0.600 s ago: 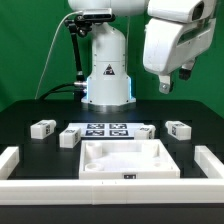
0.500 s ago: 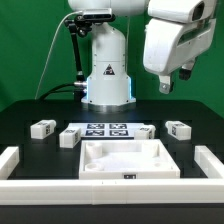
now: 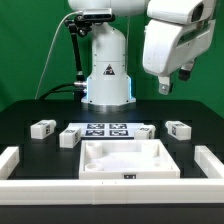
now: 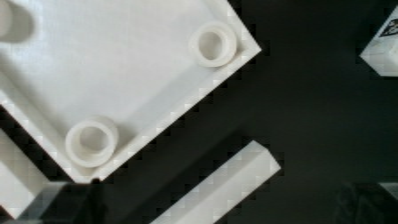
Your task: Assemble one leg
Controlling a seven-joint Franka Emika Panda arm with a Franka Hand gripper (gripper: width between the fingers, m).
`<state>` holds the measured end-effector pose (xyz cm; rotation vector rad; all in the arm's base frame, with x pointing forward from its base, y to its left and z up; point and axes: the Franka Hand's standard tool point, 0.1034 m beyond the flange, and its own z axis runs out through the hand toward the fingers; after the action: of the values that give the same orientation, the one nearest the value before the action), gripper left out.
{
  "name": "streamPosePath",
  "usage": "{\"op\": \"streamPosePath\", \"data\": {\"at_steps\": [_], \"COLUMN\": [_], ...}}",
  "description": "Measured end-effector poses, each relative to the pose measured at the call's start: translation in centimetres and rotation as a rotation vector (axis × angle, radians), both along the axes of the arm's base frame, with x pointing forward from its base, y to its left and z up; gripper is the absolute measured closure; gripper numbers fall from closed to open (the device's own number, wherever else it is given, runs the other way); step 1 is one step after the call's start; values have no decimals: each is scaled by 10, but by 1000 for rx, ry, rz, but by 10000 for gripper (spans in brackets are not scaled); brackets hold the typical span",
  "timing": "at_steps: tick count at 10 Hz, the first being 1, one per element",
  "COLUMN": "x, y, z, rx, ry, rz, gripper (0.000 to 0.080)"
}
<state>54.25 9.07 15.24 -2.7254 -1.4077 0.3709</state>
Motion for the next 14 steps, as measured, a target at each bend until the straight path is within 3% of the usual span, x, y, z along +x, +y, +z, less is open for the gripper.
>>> {"op": "streamPosePath", "data": {"at_steps": [4,6,7,11,14], "x": [-29,-36,-41,-40,-55], "y": [-33,-49,-54,-55,-78], "z": [-38,-60,-67,-68,-95], "rx": [111,141,140,143,179], "ry": [-72,-112,-101,-107,-170], "rz": [242,351,341,359,549], "gripper": [150,150,150,150,150]}}
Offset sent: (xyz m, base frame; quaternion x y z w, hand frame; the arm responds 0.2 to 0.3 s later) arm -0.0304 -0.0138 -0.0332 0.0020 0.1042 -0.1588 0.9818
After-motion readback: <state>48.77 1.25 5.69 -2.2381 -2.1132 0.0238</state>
